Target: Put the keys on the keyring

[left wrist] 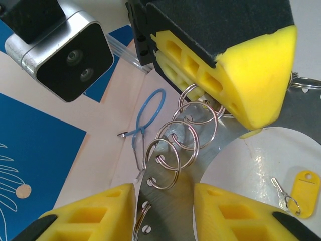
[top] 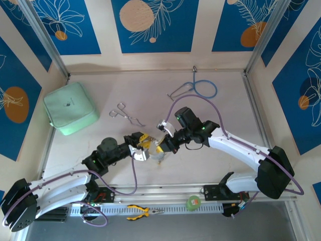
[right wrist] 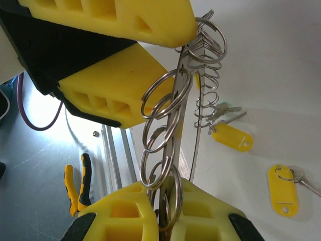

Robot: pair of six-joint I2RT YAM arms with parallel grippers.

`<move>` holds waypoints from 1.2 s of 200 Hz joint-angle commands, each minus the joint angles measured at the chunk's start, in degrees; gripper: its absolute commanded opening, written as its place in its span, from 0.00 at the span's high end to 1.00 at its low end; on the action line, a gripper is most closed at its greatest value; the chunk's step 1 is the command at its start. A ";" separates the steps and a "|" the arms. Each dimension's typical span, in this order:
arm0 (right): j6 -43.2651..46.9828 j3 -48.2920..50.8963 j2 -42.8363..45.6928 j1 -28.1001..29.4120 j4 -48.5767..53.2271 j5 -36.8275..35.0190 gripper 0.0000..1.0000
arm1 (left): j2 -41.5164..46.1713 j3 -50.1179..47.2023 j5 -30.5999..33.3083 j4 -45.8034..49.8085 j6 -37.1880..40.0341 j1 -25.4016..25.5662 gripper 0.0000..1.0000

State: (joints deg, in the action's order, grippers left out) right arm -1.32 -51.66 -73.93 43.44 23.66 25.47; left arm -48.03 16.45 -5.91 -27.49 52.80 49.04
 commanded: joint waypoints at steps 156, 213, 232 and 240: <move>1.01 -3.01 0.81 1.47 2.09 -1.04 1.00 | -0.08 3.36 -1.10 2.67 -2.76 0.45 0.55; 0.63 -2.58 0.55 2.17 2.00 -1.98 1.00 | -0.66 3.16 -1.18 0.05 -4.60 0.45 0.53; 0.71 -2.54 0.38 2.24 2.38 -3.71 1.00 | -0.60 3.30 -1.38 -0.02 -4.61 0.45 0.56; 0.71 -2.65 0.21 2.33 2.65 -4.46 1.00 | -0.51 3.40 -1.38 0.06 -4.65 0.45 0.57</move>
State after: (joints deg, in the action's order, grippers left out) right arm -1.08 -52.51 -73.95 45.17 25.96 21.39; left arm -48.88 17.74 -6.00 -24.71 49.34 49.06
